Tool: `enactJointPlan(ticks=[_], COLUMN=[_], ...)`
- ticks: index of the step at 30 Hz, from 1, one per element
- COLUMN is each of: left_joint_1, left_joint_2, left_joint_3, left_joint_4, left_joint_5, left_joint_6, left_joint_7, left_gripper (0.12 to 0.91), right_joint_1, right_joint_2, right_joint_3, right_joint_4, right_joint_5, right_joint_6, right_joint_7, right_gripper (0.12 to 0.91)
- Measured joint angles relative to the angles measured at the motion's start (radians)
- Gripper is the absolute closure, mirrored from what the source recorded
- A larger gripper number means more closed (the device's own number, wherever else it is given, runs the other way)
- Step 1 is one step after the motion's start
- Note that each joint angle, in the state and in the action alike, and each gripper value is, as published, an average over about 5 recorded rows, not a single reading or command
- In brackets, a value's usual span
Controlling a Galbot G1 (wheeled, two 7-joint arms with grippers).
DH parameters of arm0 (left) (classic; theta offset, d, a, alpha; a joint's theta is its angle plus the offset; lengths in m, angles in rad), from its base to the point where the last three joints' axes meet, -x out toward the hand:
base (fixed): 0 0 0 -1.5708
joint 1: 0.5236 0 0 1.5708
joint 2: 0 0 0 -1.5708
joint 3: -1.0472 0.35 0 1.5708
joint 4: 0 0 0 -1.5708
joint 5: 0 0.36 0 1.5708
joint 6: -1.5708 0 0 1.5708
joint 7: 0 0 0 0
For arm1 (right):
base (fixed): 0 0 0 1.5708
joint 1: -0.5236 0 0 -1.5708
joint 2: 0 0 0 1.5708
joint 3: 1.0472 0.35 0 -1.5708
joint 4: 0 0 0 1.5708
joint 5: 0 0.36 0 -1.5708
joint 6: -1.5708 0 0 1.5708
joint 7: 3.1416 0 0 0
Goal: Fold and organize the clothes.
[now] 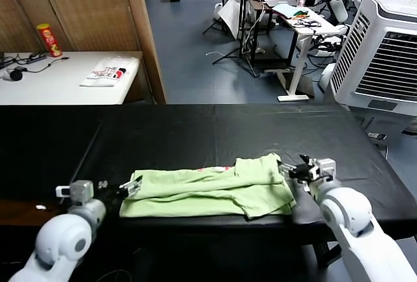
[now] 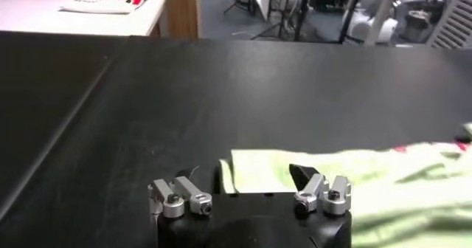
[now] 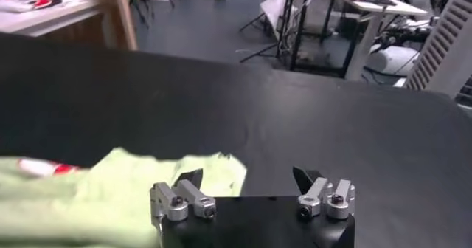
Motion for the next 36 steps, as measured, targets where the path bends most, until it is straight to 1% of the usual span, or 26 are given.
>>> enactJointPlan(ticks=[4, 7, 11, 15, 16, 18, 19, 20, 21, 24, 25, 26, 27, 28, 31, 32, 34, 36], left_joint_1=[-0.051, -0.07, -0.077, -0.081, -0.081, -0.082, -0.082, -0.082, -0.081, -0.079, -0.078, -0.077, -0.075, -0.074, -0.074, -0.076, -0.082, -0.09], left_joint_2=[-0.021, -0.033, -0.039, -0.04, -0.041, -0.042, -0.043, -0.044, -0.045, -0.051, -0.054, -0.057, -0.059, -0.062, -0.072, -0.075, -0.084, -0.094], left_joint_3=[0.022, 0.033, 0.038, 0.038, 0.038, 0.037, 0.036, 0.036, 0.035, 0.034, 0.034, 0.034, 0.034, 0.035, 0.04, 0.044, 0.051, 0.058], left_joint_4=[0.067, 0.103, 0.13, 0.149, 0.153, 0.159, 0.161, 0.162, 0.162, 0.155, 0.152, 0.147, 0.143, 0.139, 0.134, 0.136, 0.144, 0.158], left_joint_5=[-0.007, -0.008, -0.005, -0.002, -0.002, -0.001, -0.001, -0.003, -0.005, -0.021, -0.026, -0.028, -0.026, -0.02, 0.023, 0.044, 0.095, 0.147], left_joint_6=[0.0, 0.0, 0.0, 0.0, -0.001, -0.003, -0.003, -0.004, -0.004, -0.002, -0.001, 0.0, 0.001, 0.001, 0.001, -0.003, -0.024, -0.058], left_joint_7=[0.006, 0.012, 0.027, 0.031, 0.032, 0.033, 0.034, 0.034, 0.034, 0.037, 0.04, 0.045, 0.051, 0.06, 0.086, 0.095, 0.107, 0.113], left_gripper=[0.232, 0.232, 0.232, 0.232, 0.234, 0.245, 0.266, 0.287, 0.322, 0.469, 0.536, 0.586, 0.636, 0.703, 0.846, 0.873, 0.895, 0.894], right_joint_1=[0.04, 0.055, 0.061, 0.059, 0.057, 0.054, 0.052, 0.05, 0.047, 0.04, 0.037, 0.034, 0.031, 0.028, 0.02, 0.017, 0.013, 0.011], right_joint_2=[0.024, 0.035, 0.045, 0.052, 0.053, 0.057, 0.058, 0.061, 0.063, 0.072, 0.075, 0.078, 0.081, 0.085, 0.096, 0.101, 0.112, 0.124], right_joint_3=[-0.031, -0.046, -0.059, -0.063, -0.063, -0.063, -0.063, -0.062, -0.062, -0.059, -0.058, -0.058, -0.057, -0.056, -0.052, -0.05, -0.047, -0.045], right_joint_4=[-0.054, -0.08, -0.102, -0.112, -0.114, -0.116, -0.116, -0.117, -0.117, -0.119, -0.12, -0.121, -0.121, -0.122, -0.125, -0.127, -0.132, -0.138], right_joint_5=[-0.016, -0.02, -0.034, -0.043, -0.045, -0.049, -0.051, -0.055, -0.058, -0.075, -0.082, -0.09, -0.099, -0.108, -0.134, -0.143, -0.156, -0.163], right_joint_6=[0.002, 0.002, 0.003, 0.004, 0.005, 0.006, 0.007, 0.008, 0.01, 0.02, 0.026, 0.033, 0.041, 0.05, 0.078, 0.087, 0.104, 0.119], right_joint_7=[-0.002, -0.004, -0.011, -0.015, -0.015, -0.016, -0.016, -0.016, -0.016, -0.016, -0.015, -0.013, -0.01, -0.006, 0.014, 0.022, 0.035, 0.045], right_gripper=[0.228, 0.244, 0.303, 0.359, 0.378, 0.444, 0.483, 0.539, 0.587, 0.752, 0.793, 0.834, 0.858, 0.865, 0.869, 0.868, 0.868, 0.868])
